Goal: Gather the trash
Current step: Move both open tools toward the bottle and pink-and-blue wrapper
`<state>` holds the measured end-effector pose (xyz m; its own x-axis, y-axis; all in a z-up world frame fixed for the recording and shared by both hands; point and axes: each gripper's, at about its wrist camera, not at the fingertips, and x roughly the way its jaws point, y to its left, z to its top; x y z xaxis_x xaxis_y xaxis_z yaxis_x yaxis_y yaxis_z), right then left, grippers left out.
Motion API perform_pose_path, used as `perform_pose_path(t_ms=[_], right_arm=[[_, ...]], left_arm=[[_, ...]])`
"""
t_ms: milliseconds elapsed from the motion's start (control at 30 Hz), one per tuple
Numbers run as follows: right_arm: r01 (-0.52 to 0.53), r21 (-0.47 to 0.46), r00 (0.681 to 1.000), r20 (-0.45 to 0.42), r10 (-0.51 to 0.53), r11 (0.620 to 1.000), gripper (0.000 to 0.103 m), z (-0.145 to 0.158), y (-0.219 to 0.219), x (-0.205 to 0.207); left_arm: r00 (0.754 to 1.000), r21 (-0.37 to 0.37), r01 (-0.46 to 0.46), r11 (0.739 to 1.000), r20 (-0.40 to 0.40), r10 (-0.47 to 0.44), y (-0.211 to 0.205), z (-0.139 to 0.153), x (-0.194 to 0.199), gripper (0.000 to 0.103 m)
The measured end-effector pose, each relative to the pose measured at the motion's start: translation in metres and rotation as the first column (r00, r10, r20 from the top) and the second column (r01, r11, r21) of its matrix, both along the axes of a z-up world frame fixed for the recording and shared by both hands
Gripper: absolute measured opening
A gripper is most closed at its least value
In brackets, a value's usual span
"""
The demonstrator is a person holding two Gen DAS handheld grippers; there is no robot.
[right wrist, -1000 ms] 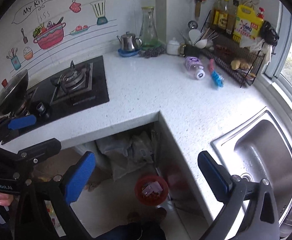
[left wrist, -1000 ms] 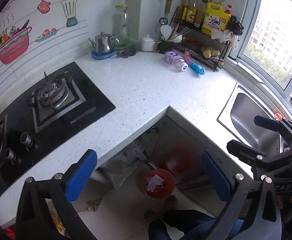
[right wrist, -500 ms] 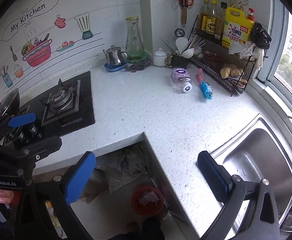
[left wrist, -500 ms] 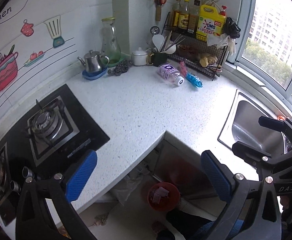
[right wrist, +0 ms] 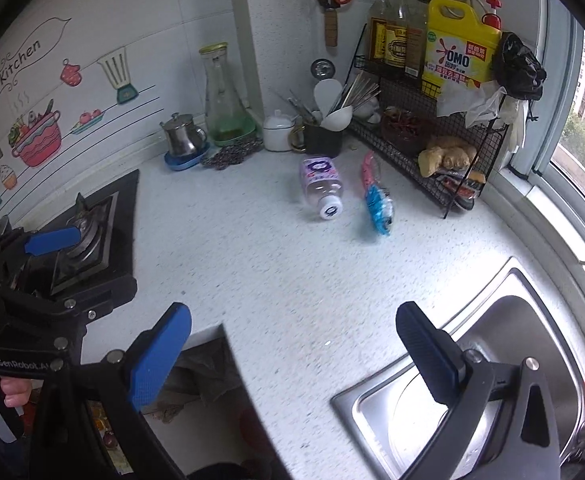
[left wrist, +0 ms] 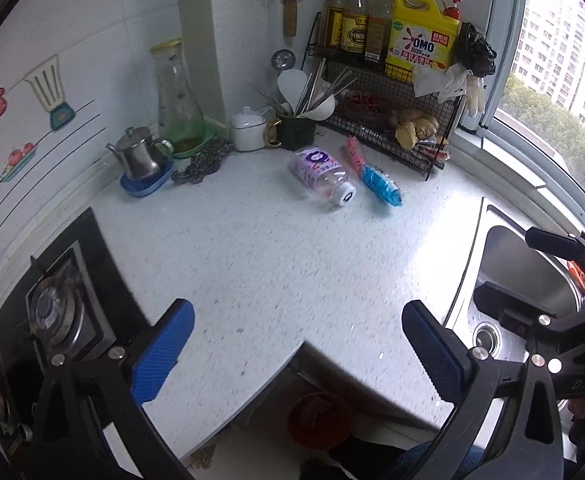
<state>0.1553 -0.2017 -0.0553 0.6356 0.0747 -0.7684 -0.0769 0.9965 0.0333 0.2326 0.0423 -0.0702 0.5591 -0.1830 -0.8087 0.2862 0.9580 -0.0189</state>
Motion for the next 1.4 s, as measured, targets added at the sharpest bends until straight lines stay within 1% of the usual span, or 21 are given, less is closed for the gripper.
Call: perform_pose_path(t_ms=[167, 267, 400, 600, 767, 1000, 1267, 1400], right_arm=[[0.008, -0.017, 1.000, -0.003, -0.008, 1.000, 0.102, 0.003, -0.025, 0.030], [0.024, -0.012, 1.000, -0.012, -0.024, 1.000, 0.102, 0.002, -0.038, 0.048], [0.044, 0.000, 0.999, -0.023, -0.044, 0.999, 0.102, 0.000, -0.052, 0.074], [0.079, 0.022, 0.996, -0.051, -0.078, 0.997, 0.102, -0.009, -0.066, 0.115], [0.084, 0.021, 0.992, -0.095, -0.082, 0.996, 0.102, -0.026, -0.075, 0.153], [0.080, 0.006, 0.986, -0.150, -0.078, 0.997, 0.102, -0.055, -0.088, 0.203], [0.072, -0.007, 0.971, -0.227, -0.071, 0.997, 0.102, -0.100, -0.102, 0.246], [0.067, 0.004, 0.961, -0.270, -0.064, 0.998, 0.102, -0.121, -0.107, 0.260]], left_arm=[[1.000, 0.002, 0.009, 1.000, -0.014, -0.009, -0.018, 0.000, 0.032, 0.103], [1.000, 0.014, 0.017, 1.000, -0.023, -0.017, -0.029, -0.001, 0.054, 0.103], [0.999, -0.001, 0.021, 1.000, -0.041, -0.021, -0.042, -0.003, 0.089, 0.103], [0.996, 0.006, 0.049, 0.999, -0.072, -0.048, -0.066, -0.012, 0.136, 0.103], [0.992, 0.004, 0.041, 0.999, -0.116, -0.041, -0.082, -0.030, 0.176, 0.103], [0.982, 0.000, 0.000, 1.000, -0.187, 0.000, -0.087, -0.064, 0.225, 0.103], [0.961, 0.011, -0.030, 0.999, -0.274, 0.032, -0.099, -0.113, 0.267, 0.103], [0.954, 0.013, -0.035, 0.999, -0.297, 0.037, -0.102, -0.128, 0.278, 0.103]])
